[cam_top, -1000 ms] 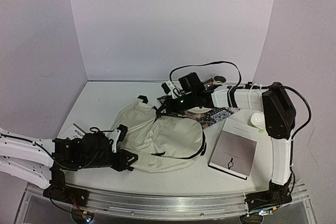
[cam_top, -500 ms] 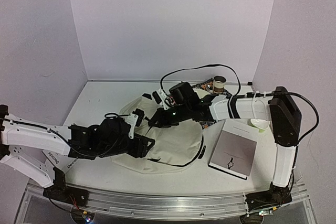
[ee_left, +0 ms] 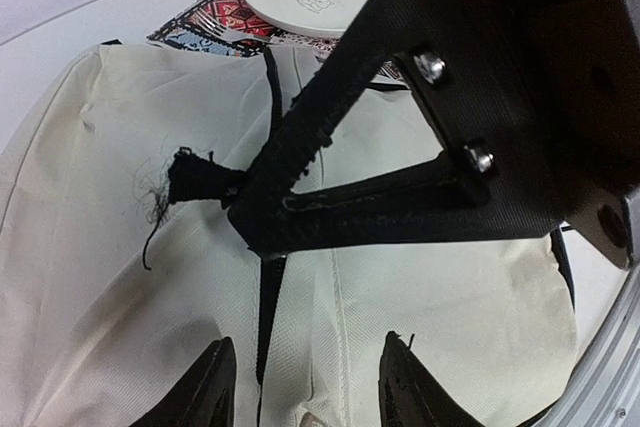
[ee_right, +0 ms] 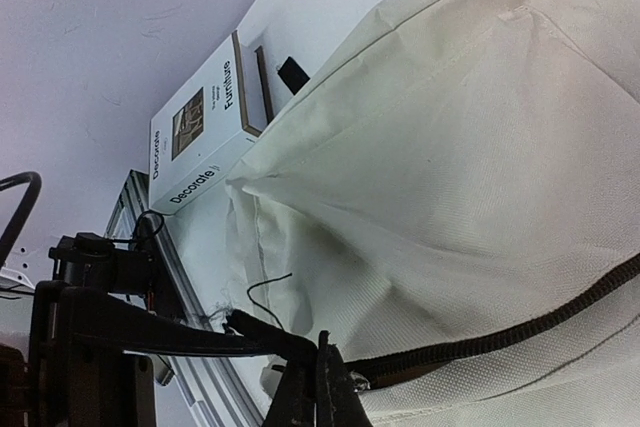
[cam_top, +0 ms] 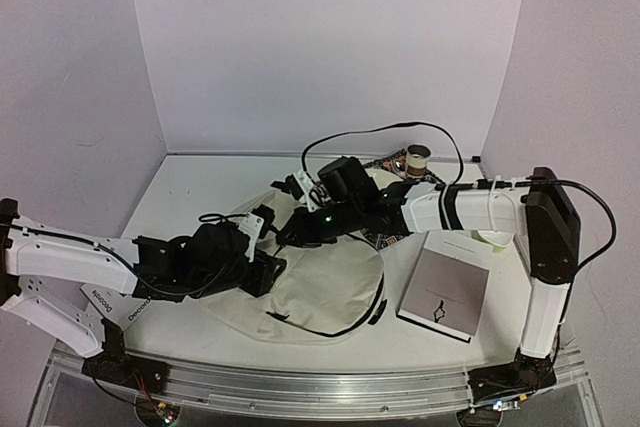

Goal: Pack the student bag
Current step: Zip the lower front pocket of the student bag.

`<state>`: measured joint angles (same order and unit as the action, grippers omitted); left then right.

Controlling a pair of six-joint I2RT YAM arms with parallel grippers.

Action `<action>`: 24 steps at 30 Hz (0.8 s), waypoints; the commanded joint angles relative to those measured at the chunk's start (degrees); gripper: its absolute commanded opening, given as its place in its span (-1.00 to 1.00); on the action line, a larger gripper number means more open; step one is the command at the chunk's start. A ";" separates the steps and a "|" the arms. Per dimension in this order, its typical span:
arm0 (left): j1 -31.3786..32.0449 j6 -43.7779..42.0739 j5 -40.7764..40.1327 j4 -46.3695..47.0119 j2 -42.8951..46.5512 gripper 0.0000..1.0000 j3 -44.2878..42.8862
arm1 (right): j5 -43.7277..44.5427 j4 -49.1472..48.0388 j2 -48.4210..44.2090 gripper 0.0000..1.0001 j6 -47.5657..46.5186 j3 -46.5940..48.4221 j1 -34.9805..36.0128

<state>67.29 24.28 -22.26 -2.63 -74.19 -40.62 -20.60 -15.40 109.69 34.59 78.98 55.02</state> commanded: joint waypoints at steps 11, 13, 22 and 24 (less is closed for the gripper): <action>-2.00 -4.74 1.31 6.07 -5.49 -0.48 0.02 | 0.68 -2.36 -4.96 -1.00 2.47 0.13 0.46; -1.99 -5.12 2.74 6.22 -6.26 -0.69 0.25 | 1.85 -2.20 -5.20 -1.00 2.09 0.13 0.45; -1.92 -3.91 16.58 5.76 -1.58 -1.00 4.42 | 11.71 1.64 -4.75 -1.00 -0.57 0.66 -2.75; -1.61 -3.58 19.65 5.45 -0.36 -1.00 5.84 | 12.91 1.78 -3.98 -1.00 -0.41 0.74 -4.41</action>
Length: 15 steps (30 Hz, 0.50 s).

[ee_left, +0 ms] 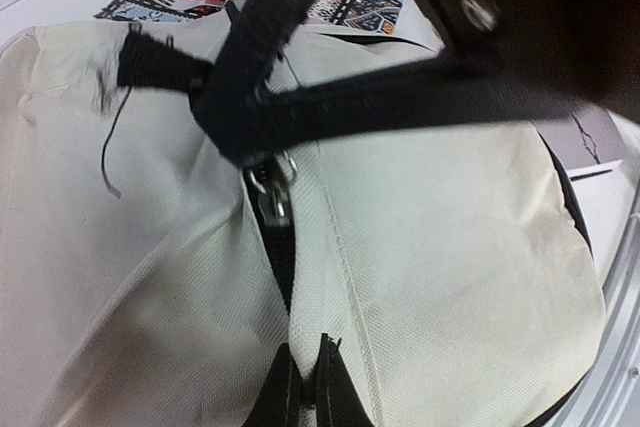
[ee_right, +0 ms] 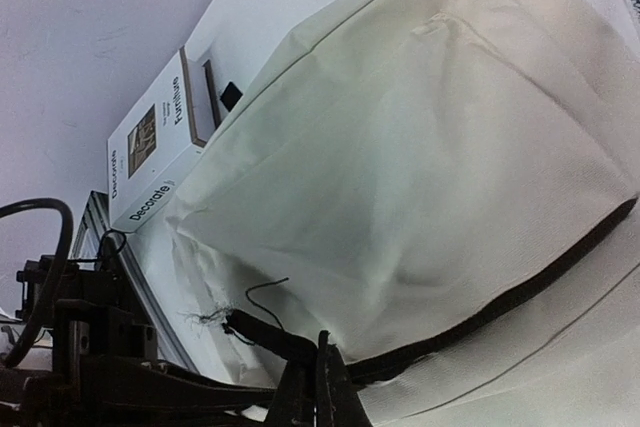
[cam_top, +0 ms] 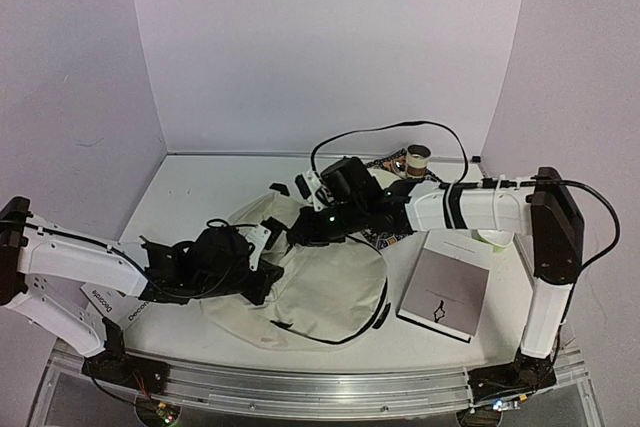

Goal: Pack the student bag
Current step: Zip the lower front pocket of the student bag.

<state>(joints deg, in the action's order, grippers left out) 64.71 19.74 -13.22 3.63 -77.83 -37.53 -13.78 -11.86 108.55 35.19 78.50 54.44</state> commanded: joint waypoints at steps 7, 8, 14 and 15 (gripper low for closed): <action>1.99 3.84 12.65 -4.46 9.50 -1.00 6.54 | 8.31 -1.32 0.56 -1.00 -0.43 1.05 -10.19; 2.01 4.40 12.44 -5.40 10.47 -1.00 7.28 | 8.36 -1.31 0.85 -1.00 -0.41 0.77 -10.86; 2.02 7.07 11.80 -8.44 18.23 -1.00 10.64 | 8.80 -1.20 1.90 -1.00 -0.77 -0.25 -15.65; 1.99 7.40 11.81 -8.68 19.26 -1.00 11.27 | 8.60 -1.11 2.44 -1.00 -0.74 -0.09 -16.27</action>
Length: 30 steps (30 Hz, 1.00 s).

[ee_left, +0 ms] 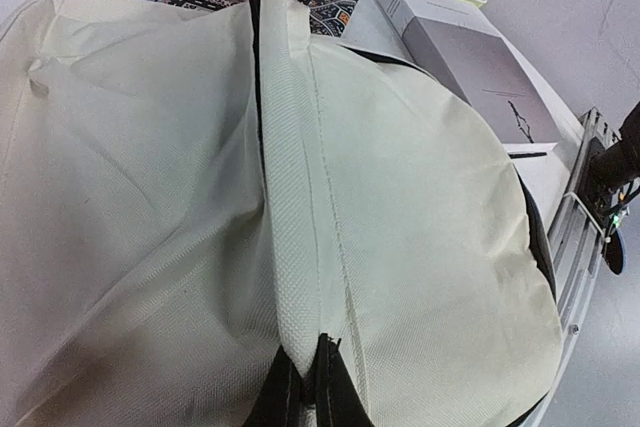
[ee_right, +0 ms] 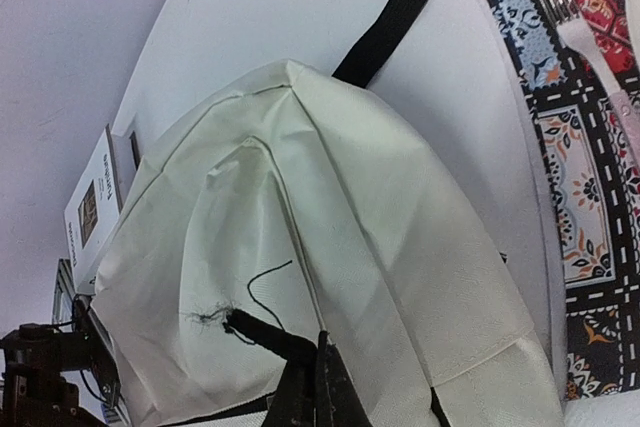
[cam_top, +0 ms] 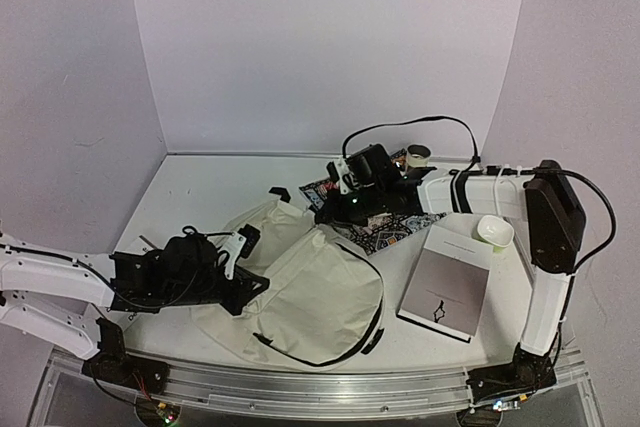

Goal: Pack the student bag
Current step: Zip the lower front pocket of the student bag.

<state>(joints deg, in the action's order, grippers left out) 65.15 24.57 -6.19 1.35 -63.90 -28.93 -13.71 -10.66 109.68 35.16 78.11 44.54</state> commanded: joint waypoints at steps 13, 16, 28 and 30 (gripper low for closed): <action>1.45 4.65 -2.05 -6.13 -0.40 -1.00 -4.83 | -7.53 -0.38 2.61 -0.75 -3.35 3.08 -6.29; 1.42 5.52 -3.49 -6.55 -3.73 -1.00 -8.77 | -7.19 2.24 -2.62 -0.41 -4.84 0.87 -5.61; -0.59 9.30 -10.40 -9.04 -12.72 -1.00 -19.55 | -2.54 11.64 -18.78 0.26 -5.30 -9.44 4.17; -0.77 9.82 -11.46 -9.07 -13.55 -1.00 -20.74 | -2.30 14.10 -19.18 0.30 -3.84 -10.23 6.63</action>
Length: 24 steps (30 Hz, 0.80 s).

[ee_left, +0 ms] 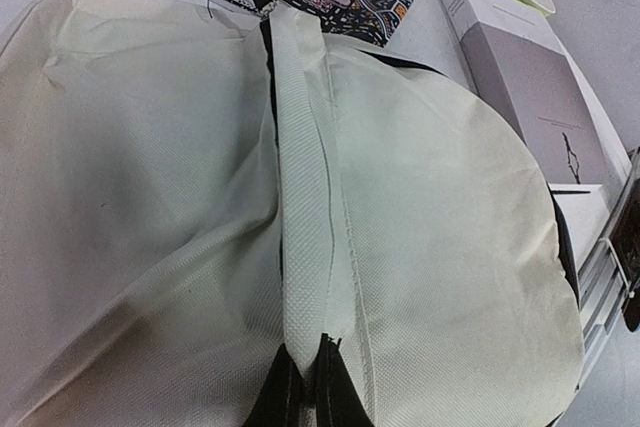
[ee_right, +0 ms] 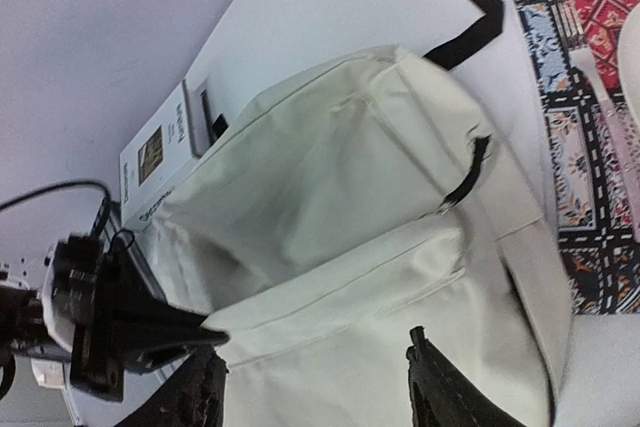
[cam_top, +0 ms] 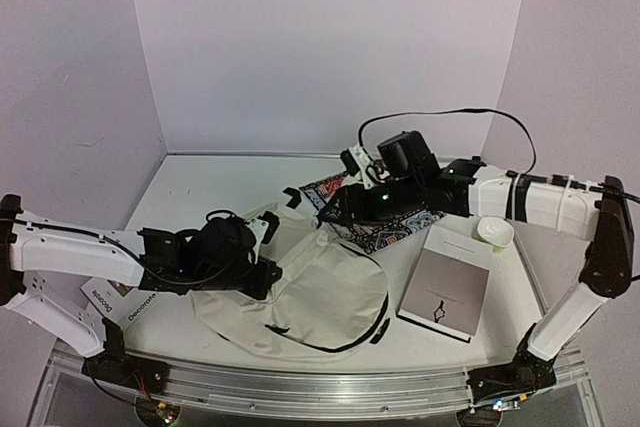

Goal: Pack the student bag
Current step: Zip the lower front pocket of the student bag, then grab the largest pocket of the student bag.

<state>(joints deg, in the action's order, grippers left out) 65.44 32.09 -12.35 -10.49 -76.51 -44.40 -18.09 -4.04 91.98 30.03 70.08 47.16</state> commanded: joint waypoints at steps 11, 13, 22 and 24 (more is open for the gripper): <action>-1.36 8.49 -10.06 3.12 -2.98 -1.00 -8.96 | 11.13 8.29 -2.13 0.36 16.19 -6.91 17.64; -1.37 9.69 -10.43 3.48 -3.31 -1.00 -9.18 | 13.07 7.96 -1.74 0.35 18.43 -7.43 18.92; -1.41 10.62 -8.85 6.45 -6.49 -1.00 -10.46 | 16.28 4.57 0.70 0.15 22.85 -6.91 23.51; -1.37 10.70 -7.98 6.89 -7.42 -1.00 -10.83 | 17.29 4.63 0.29 0.14 22.75 -6.32 24.50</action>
<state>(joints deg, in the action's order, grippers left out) 64.82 41.10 -18.28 -11.10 -82.74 -50.87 -4.03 0.72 92.02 50.96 62.24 69.48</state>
